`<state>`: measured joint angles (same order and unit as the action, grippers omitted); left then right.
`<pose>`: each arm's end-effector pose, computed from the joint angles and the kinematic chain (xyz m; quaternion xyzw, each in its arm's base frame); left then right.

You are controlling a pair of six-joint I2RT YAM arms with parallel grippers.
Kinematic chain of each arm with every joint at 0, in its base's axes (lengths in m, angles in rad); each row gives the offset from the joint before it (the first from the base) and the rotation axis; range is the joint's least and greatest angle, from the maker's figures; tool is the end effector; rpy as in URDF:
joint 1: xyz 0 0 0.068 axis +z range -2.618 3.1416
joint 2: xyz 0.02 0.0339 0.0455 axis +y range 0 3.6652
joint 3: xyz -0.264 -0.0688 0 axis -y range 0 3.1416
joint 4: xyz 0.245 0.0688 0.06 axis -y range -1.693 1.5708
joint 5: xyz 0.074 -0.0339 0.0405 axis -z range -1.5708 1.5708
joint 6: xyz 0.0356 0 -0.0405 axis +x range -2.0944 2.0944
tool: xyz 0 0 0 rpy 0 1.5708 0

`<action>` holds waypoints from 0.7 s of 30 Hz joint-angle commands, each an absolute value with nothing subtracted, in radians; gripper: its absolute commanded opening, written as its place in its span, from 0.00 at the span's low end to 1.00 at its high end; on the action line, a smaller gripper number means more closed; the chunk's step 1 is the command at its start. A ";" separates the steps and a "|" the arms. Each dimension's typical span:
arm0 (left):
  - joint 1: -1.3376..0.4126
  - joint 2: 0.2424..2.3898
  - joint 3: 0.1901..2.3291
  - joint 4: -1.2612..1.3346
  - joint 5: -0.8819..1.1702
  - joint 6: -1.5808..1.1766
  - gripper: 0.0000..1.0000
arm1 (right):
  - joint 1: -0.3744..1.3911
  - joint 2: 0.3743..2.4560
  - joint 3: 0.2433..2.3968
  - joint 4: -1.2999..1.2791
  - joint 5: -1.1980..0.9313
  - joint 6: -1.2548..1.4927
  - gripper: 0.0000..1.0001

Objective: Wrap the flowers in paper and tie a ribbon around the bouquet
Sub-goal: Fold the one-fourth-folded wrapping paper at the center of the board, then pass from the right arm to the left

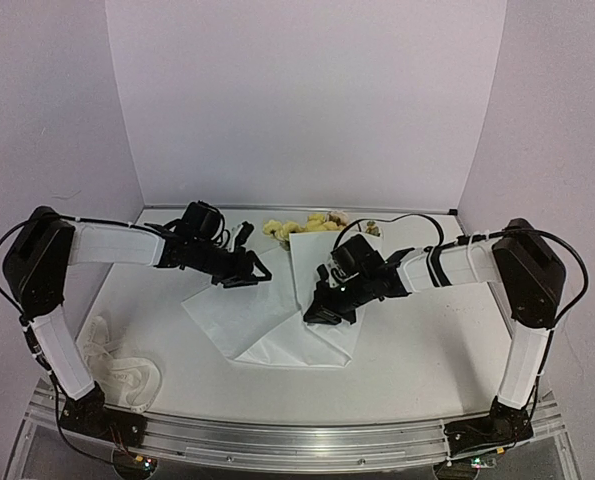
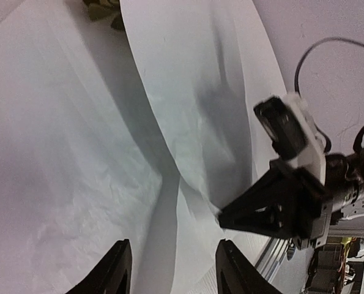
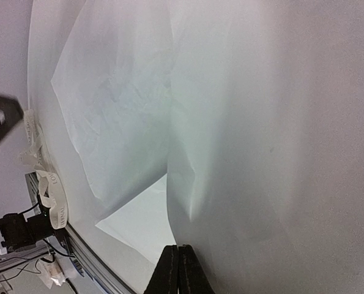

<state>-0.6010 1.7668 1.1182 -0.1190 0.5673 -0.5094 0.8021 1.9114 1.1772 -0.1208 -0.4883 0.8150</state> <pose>0.3007 -0.2294 0.2000 0.1497 0.8777 -0.4167 0.1831 0.2657 0.2988 0.1632 -0.0788 0.9094 0.4022 0.0710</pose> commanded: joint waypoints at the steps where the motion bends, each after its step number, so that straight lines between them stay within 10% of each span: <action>1: -0.563 1.927 1.279 -0.068 0.731 -0.515 0.56 | 0.806 1.917 1.160 -0.067 -0.512 0.823 0.00; 21: -0.548 2.226 1.548 -0.124 0.873 -0.364 0.63 | 0.773 1.891 1.146 -0.021 -0.697 0.843 0.00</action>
<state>-0.5507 2.2007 1.4923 -0.1318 0.8459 -0.3882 0.7826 1.9114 1.1252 -0.0521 -0.6439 0.8283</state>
